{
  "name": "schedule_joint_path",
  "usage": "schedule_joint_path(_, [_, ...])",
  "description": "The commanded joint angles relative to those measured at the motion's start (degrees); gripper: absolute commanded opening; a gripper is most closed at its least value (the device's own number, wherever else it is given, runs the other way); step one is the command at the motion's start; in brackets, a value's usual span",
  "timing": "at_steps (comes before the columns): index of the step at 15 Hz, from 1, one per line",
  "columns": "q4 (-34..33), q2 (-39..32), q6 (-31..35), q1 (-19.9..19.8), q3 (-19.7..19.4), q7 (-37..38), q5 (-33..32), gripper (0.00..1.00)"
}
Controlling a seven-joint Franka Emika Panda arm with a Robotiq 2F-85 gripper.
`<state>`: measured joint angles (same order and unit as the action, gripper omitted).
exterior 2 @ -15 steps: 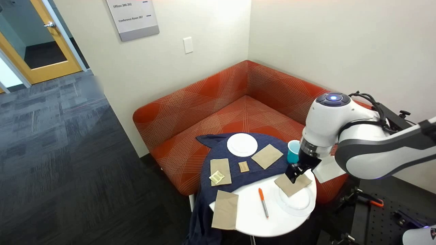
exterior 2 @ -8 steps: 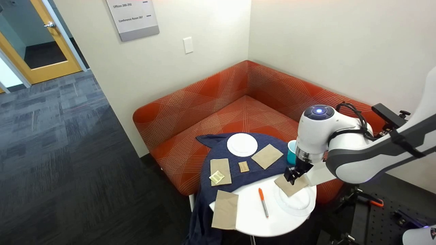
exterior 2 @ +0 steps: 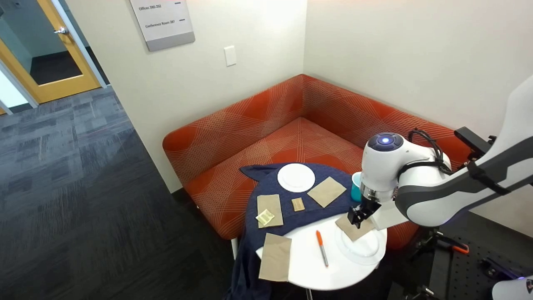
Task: Put the marker in the cup
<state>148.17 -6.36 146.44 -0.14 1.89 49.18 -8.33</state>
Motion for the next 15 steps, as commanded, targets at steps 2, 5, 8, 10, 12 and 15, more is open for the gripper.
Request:
schedule_joint_path(2, [-1.23,-2.28,1.01,1.72,-1.15,0.4,1.59,1.0])
schedule_joint_path(5, [-2.81,-5.52,2.67,2.53,-0.59,0.04,5.04,1.0])
schedule_joint_path(8, [-3.67,-8.67,6.37,3.72,-0.7,-0.3,8.29,1.0])
schedule_joint_path(10, [-4.2,-10.99,9.28,4.76,-1.25,0.34,9.29,1.0])
schedule_joint_path(12, [-4.83,-13.28,11.6,5.72,-1.72,0.39,10.13,1.0])
schedule_joint_path(15, [-5.74,-16.58,14.58,7.29,-2.79,0.66,11.16,1.0])
